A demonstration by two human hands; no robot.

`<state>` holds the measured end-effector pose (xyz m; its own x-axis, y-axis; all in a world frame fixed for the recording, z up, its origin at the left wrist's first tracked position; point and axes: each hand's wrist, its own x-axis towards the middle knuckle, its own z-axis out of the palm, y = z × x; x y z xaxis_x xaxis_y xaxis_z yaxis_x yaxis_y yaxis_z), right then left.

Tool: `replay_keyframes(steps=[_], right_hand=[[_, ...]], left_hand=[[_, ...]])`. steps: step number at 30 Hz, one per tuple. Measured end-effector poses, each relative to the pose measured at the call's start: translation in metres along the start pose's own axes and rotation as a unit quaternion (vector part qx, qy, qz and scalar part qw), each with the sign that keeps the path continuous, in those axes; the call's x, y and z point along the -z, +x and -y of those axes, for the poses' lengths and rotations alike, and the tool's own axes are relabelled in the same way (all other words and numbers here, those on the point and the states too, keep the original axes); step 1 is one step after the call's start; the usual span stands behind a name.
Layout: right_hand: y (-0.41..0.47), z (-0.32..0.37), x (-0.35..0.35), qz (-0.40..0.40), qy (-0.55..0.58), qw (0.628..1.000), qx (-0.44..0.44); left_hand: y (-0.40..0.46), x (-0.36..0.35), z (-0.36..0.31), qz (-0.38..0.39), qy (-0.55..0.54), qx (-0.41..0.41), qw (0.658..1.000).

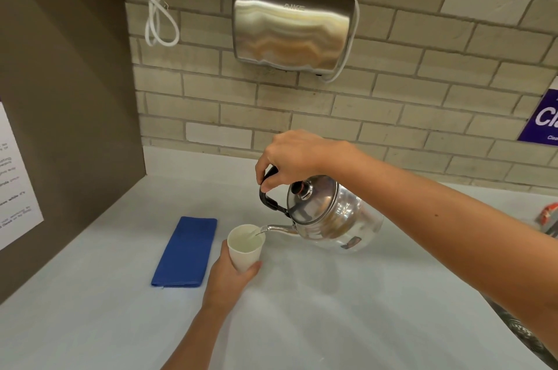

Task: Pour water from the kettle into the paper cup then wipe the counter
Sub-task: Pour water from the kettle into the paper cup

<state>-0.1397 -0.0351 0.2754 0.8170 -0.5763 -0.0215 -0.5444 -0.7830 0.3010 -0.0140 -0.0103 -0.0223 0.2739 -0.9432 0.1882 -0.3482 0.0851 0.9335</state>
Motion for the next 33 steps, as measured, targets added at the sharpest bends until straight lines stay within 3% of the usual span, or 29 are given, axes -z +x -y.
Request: replay_keyframes(steps=[14,20,25,33], right_hand=[[-0.018,-0.027,-0.023,-0.07,0.151,0.985,-0.052],[-0.03,-0.06,-0.051,-0.136,0.237,0.955,-0.119],[-0.012,-0.076,-0.087,-0.196,0.328,0.907,-0.177],[0.033,-0.082,-0.13,-0.273,0.377,0.864,-0.194]], left_hand=[[-0.003,0.002,-0.005,0.008,-0.022,-0.002,1.0],[-0.008,0.005,-0.005,0.015,-0.005,0.009,1.0],[-0.007,0.005,-0.005,0.011,0.007,0.013,1.0],[-0.006,0.005,0.001,0.014,0.004,0.012,1.0]])
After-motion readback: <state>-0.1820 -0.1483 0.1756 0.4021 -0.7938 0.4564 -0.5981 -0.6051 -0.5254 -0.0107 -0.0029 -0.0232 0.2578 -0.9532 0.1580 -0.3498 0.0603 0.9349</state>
